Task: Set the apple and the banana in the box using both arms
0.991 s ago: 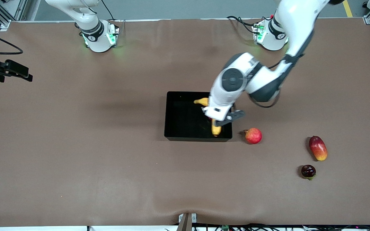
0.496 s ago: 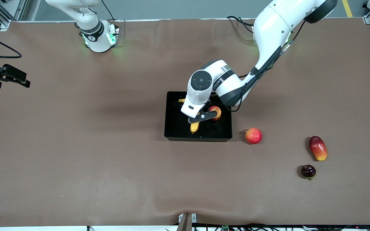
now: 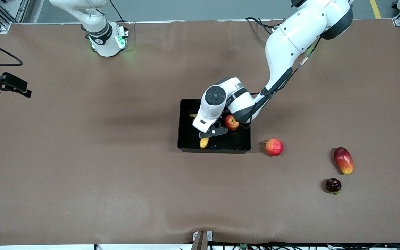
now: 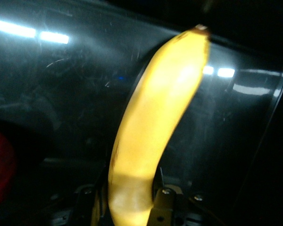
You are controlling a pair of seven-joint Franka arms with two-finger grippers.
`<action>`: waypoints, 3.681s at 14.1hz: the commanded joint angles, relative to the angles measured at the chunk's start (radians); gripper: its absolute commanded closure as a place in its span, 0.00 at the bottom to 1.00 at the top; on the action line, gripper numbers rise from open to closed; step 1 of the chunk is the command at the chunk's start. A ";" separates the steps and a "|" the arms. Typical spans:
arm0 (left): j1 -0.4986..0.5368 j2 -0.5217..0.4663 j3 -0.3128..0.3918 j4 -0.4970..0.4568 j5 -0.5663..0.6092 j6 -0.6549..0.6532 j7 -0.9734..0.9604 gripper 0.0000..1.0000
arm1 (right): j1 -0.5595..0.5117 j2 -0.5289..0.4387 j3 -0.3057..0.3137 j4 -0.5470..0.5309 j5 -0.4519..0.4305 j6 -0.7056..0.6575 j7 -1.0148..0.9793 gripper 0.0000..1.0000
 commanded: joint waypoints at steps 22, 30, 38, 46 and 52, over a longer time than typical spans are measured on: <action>0.491 -0.787 0.168 0.124 -0.222 -0.807 0.948 0.00 | -0.072 0.012 0.013 0.009 -0.007 0.048 0.012 0.00; 0.291 -0.908 0.505 0.010 -0.310 -0.810 1.052 0.00 | -0.029 0.010 0.017 0.010 0.007 -0.035 0.015 0.00; 0.277 -0.882 0.459 0.045 -0.330 -0.814 1.078 0.00 | -0.020 0.015 0.017 0.012 0.008 -0.026 0.015 0.00; 0.274 -0.836 0.430 0.078 -0.387 -0.814 1.070 0.00 | -0.025 0.021 0.016 0.012 0.004 -0.023 0.015 0.00; 0.289 -0.838 0.430 0.078 -0.391 -0.822 1.078 0.00 | -0.026 0.021 0.016 0.012 0.002 -0.024 0.015 0.00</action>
